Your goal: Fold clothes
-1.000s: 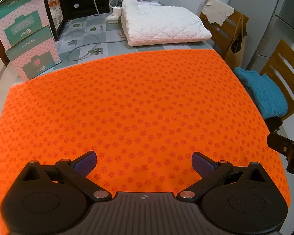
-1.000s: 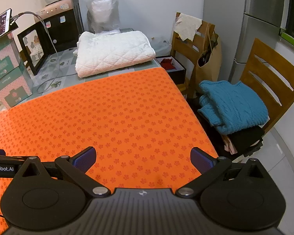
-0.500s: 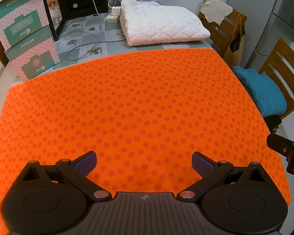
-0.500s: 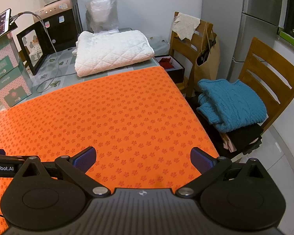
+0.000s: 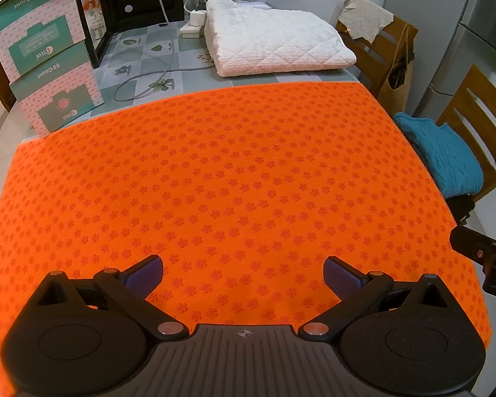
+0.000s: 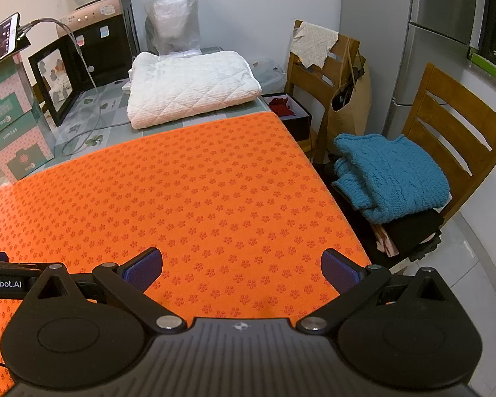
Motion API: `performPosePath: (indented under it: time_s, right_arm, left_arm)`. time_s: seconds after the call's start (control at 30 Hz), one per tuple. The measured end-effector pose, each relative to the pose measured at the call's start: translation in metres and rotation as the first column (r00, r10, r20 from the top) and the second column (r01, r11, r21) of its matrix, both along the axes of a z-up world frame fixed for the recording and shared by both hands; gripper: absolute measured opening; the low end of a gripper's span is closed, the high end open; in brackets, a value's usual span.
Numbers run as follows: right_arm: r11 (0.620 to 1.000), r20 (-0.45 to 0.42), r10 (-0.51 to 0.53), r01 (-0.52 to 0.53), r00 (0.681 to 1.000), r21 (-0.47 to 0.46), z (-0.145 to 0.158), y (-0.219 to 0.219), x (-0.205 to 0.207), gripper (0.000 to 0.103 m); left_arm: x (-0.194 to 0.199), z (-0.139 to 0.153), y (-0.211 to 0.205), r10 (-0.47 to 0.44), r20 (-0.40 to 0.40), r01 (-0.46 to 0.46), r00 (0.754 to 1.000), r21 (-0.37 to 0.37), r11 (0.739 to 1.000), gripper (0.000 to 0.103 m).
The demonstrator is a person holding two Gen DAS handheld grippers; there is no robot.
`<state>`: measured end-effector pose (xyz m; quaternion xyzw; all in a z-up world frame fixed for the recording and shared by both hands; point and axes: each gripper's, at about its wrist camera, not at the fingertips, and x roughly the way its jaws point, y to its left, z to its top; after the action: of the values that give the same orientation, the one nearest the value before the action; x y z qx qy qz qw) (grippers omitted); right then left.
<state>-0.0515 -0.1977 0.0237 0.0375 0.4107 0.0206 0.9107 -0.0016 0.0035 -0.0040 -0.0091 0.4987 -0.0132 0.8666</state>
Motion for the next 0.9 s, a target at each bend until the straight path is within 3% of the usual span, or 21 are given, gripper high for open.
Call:
performPosePath:
  time_s: [0.5, 0.9]
  right_arm:
    - [0.997, -0.016, -0.075, 0.075, 0.997, -0.005, -0.004, -0.009, -0.005, 0.103]
    - [0.977, 0.007, -0.213, 0.213, 0.977, -0.013, -0.006, -0.069, 0.004, 0.103]
  left_arm:
    - [0.003, -0.001, -0.008, -0.064, 0.003, 0.064, 0.998, -0.002, 0.998, 0.103]
    - [0.026, 0.003, -0.048, -0.132, 0.021, 0.132, 0.991, -0.005, 0.991, 0.103]
